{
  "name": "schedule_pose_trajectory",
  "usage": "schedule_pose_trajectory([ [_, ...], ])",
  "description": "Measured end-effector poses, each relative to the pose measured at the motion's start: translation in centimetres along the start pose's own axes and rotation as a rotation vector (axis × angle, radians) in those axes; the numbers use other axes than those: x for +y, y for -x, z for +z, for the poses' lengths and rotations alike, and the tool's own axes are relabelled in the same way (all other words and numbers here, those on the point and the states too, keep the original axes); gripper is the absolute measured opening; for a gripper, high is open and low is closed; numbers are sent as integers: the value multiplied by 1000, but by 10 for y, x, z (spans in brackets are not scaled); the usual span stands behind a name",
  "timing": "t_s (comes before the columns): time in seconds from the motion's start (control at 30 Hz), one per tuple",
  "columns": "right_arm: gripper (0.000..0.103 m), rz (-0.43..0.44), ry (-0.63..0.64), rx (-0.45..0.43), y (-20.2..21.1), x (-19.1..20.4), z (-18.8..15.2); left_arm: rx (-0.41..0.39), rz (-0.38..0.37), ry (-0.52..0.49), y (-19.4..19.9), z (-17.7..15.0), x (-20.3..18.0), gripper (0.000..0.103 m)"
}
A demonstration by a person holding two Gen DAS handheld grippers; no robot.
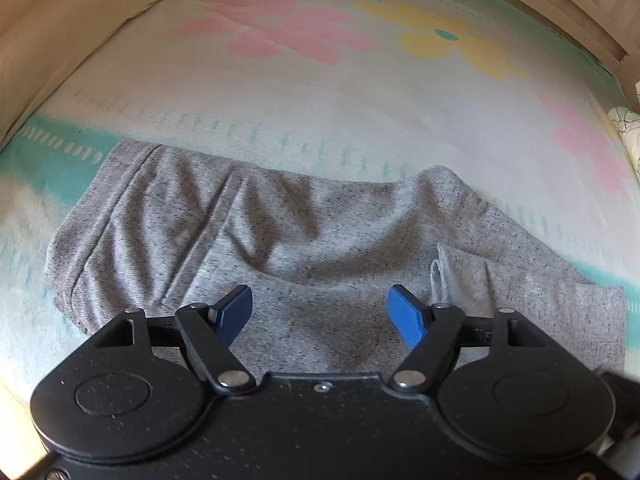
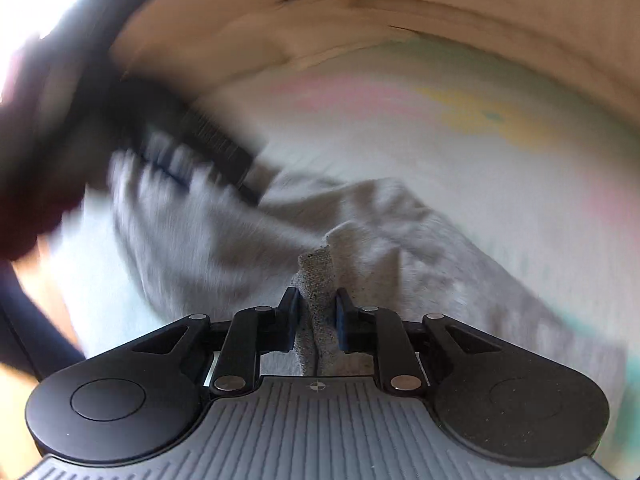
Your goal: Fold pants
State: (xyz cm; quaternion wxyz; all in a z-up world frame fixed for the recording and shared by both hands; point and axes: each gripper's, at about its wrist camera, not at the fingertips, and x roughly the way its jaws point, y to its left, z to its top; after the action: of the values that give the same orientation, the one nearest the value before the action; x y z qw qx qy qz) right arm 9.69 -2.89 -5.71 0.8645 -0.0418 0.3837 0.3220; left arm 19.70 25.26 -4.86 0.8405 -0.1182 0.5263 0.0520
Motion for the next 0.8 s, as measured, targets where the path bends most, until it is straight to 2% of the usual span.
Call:
schedule_pose_trajectory([
  [0.13, 18, -17, -265, -96, 43, -65, 12, 10, -20, -40, -4, -5, -20, 74],
  [0.23, 18, -69, -384, -189, 78, -103, 12, 7, -42, -124, -6, -15, -51, 74],
  [0.53, 17, -192, -550, -437, 171, -166, -16, -92, -124, -475, -5, -69, -164, 74],
  [0.67, 17, -295, -602, -534, 202, -190, -35, -64, -174, -520, -14, -83, -194, 74],
  [0.8, 18, -358, -677, -576, 221, -211, -55, -59, -183, -594, -21, -101, -227, 74],
])
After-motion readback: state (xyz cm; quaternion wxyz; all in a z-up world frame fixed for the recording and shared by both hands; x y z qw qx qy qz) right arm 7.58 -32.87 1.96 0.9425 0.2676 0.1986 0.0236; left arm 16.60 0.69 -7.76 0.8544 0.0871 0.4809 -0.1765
